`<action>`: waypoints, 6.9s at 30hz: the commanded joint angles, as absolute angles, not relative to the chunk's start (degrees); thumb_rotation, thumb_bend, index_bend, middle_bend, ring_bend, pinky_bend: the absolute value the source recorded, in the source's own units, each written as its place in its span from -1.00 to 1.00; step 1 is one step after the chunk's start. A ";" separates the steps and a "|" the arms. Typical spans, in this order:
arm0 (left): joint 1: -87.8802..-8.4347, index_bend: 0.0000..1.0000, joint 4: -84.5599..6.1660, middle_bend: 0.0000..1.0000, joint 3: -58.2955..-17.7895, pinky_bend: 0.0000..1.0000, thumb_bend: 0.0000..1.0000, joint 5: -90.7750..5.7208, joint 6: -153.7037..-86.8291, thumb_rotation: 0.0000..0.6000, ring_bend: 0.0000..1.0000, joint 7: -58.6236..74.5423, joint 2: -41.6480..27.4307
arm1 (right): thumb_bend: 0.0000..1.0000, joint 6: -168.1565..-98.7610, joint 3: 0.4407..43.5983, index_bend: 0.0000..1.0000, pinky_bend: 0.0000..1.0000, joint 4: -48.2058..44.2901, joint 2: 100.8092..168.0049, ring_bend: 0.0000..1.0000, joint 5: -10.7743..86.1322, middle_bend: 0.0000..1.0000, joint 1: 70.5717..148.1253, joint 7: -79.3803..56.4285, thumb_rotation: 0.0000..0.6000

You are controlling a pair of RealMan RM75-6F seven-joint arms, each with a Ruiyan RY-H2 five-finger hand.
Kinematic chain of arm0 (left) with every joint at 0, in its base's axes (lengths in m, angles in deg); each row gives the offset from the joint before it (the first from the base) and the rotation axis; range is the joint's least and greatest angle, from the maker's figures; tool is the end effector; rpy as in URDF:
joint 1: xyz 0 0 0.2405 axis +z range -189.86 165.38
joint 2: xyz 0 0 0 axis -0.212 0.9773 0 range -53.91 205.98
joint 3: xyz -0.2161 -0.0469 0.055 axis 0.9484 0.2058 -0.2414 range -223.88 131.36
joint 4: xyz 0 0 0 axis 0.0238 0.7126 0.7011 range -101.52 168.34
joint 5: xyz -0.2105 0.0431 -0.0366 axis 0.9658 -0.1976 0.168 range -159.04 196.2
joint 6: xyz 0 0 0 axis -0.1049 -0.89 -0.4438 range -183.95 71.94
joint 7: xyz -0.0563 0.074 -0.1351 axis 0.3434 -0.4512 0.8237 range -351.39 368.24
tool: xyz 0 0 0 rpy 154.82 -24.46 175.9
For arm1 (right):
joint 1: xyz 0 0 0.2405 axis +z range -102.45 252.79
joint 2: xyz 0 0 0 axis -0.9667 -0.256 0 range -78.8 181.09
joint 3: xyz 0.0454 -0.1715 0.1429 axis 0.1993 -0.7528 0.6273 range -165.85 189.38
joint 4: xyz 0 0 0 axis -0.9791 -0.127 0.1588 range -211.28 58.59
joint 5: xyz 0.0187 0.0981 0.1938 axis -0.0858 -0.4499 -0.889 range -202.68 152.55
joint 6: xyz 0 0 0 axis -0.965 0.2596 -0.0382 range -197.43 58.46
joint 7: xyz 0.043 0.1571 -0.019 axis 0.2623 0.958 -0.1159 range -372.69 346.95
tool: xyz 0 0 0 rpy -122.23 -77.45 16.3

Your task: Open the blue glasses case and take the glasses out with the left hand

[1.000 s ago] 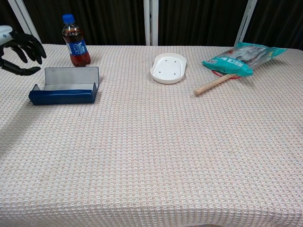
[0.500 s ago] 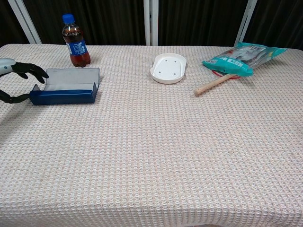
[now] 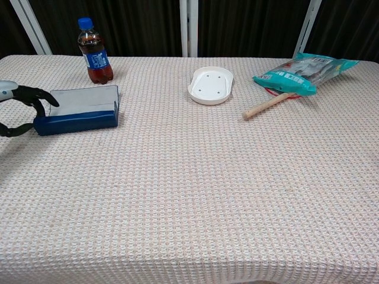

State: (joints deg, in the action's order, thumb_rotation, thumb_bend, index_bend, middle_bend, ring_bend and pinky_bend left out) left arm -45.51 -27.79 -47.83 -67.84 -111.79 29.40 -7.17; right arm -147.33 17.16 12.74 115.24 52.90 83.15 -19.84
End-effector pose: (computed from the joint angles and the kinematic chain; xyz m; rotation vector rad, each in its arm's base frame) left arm -0.2760 0.3342 0.0166 -1.8453 -1.1006 -0.8419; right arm -0.3134 -0.2255 0.1440 1.3852 -0.8604 0.7075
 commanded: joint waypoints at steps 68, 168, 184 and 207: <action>-60.30 -0.64 -26.39 -0.22 -41.62 -0.54 0.01 -69.14 -106.38 1.00 -0.79 22.99 -18.23 | 0.01 -145.81 16.76 -1.00 -1.00 9.50 116.40 -1.00 52.19 -1.00 82.50 -16.20 1.00; -63.41 -0.21 -31.62 -0.46 -36.83 -0.48 -0.34 -49.56 -94.86 1.00 -0.77 7.38 -15.78 | 0.01 -144.55 16.99 -1.00 -1.00 9.40 116.76 -1.00 51.79 -1.00 83.74 -16.63 1.00; -64.49 -0.07 -28.48 -0.44 -36.55 -0.48 -0.21 -46.71 -92.92 1.00 -0.77 5.31 -17.23 | 0.01 -144.08 17.01 -1.00 -1.00 8.44 117.14 -1.00 51.62 -1.00 83.86 -15.79 1.00; -62.49 0.21 -28.18 -0.33 -36.68 -0.47 -0.16 -53.86 -102.47 1.00 -0.76 8.40 -17.77 | 0.01 -144.53 17.03 -1.00 -1.00 8.35 117.33 -1.00 51.97 -1.00 83.81 -15.81 1.00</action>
State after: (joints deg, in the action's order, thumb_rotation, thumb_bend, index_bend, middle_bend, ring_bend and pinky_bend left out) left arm -63.00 -28.75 -36.40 -52.11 -100.31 8.04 -17.35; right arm -144.53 17.03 8.35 117.33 51.98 83.81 -15.80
